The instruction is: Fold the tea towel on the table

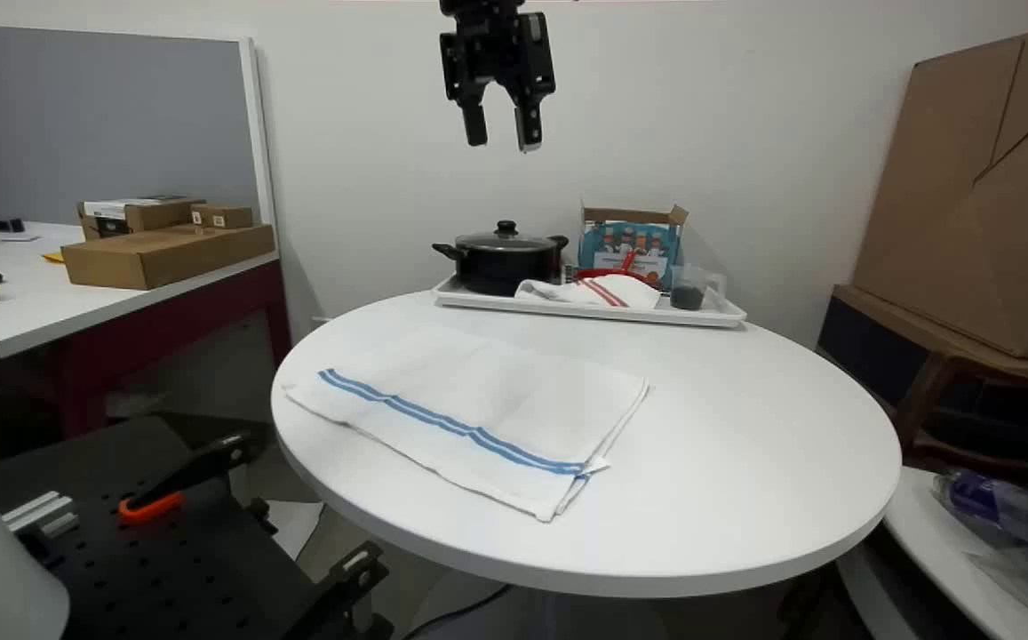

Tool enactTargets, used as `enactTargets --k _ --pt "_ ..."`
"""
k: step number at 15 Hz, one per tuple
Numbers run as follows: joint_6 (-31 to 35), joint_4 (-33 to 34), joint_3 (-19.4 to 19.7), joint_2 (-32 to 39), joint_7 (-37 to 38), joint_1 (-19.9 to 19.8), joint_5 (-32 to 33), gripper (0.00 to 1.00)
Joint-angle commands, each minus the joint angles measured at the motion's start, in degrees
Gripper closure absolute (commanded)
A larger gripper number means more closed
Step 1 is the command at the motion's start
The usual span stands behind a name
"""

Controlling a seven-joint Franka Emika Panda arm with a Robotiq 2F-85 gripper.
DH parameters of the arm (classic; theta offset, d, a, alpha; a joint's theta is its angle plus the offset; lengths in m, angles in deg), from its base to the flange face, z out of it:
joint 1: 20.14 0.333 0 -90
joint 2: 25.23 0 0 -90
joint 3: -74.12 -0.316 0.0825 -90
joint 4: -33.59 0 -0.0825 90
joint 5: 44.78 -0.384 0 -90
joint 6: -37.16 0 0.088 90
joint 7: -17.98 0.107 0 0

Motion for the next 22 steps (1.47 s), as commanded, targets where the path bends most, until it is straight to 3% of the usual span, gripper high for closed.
enactTargets --k 1,5,10,13,19,22 --pt "-0.2 0.1 0.2 0.0 0.1 0.2 0.1 0.0" --pt "4.1 -2.6 3.2 4.8 -2.6 0.5 -2.5 0.0" --pt "16.8 -7.9 5.1 13.1 -0.1 -3.9 0.5 0.0" --pt "21.8 -8.4 7.8 19.2 -2.3 -4.4 -1.8 0.0" --pt "22.0 -7.1 12.8 28.0 -14.0 -4.1 -13.1 0.0" --pt "23.8 -5.7 14.0 33.1 -14.6 -5.9 -13.9 0.0"
